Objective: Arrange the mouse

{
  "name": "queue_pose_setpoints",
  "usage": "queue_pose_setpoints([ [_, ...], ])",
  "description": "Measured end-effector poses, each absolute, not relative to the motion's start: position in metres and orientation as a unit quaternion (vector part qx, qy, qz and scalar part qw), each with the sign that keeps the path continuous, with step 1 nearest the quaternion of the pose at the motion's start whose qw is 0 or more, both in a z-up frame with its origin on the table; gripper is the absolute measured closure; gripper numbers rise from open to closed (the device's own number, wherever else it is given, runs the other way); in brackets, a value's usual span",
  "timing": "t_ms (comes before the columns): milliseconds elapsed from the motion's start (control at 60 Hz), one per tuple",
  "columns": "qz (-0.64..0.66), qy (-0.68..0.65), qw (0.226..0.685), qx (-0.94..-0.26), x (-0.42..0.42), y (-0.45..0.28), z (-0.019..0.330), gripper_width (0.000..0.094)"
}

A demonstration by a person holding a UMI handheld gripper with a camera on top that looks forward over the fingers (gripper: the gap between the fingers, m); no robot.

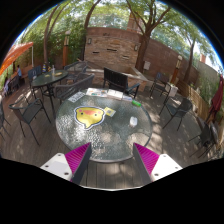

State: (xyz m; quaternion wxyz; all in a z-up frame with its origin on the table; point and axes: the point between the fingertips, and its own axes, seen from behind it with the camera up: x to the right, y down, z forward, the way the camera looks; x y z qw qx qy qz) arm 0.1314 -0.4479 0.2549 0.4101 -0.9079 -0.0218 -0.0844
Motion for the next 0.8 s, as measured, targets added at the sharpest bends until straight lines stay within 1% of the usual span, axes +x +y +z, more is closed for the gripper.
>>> queue_pose_setpoints([
  [200,-0.08,-0.006,0.392,-0.916,0.157,-0.446,0.236,0.0076],
  [350,-0.084,0.009,0.376,-0.923,0.183,-0.443,0.206,0.0072],
  [383,-0.087,0.013,0.372,-0.924,0.192,-0.439,0.198,0.0073],
  [400,-0.088,0.014,0.37,-0.925,0.197,-0.423,0.188,0.0073],
  [433,-0.089,0.019,0.367,-0.926,0.207,-0.417,0.178,0.0074],
  [450,-0.091,0.022,0.364,-0.927,0.208,-0.414,0.181,0.0074],
  [483,-0.089,0.027,0.367,-0.926,0.225,-0.419,0.17,0.0074],
  [567,-0.088,0.036,0.371,-0.924,0.251,-0.384,0.147,0.0076],
  [617,-0.087,0.038,0.382,-0.919,0.267,-0.357,0.134,0.0076],
  [683,-0.09,0.038,0.399,-0.912,0.289,-0.312,0.116,0.0078],
  [800,-0.074,0.049,0.411,-0.907,0.316,-0.237,0.078,0.0088],
])
